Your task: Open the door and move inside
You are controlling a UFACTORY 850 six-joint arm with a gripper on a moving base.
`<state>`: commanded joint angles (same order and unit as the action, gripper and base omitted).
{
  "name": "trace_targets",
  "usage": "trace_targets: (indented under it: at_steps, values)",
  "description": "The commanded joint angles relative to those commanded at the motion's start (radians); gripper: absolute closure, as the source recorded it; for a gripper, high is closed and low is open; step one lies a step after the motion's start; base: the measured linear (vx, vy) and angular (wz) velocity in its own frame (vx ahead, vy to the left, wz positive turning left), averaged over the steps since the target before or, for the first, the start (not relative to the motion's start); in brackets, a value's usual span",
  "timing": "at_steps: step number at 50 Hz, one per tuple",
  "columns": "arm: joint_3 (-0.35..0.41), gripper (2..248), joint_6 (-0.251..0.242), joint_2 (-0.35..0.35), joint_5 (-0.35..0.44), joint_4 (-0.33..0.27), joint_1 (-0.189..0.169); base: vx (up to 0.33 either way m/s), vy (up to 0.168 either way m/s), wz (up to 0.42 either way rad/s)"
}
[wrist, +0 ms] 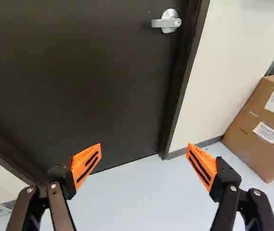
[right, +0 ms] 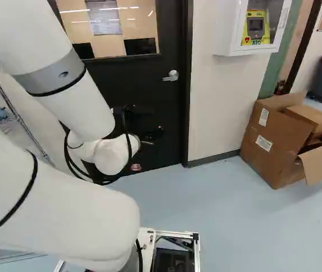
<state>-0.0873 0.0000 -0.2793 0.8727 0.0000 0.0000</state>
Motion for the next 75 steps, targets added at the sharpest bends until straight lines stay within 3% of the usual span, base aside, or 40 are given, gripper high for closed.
trace_targets:
  at_steps: [36,75]
  values:
    - [0.000,3,0.000,0.000,0.000,0.000,0.000,0.206,-0.047,0.123]
    - [-0.009,3,0.000,0.010,0.000,0.000,0.000,0.163,-0.040,-0.011]
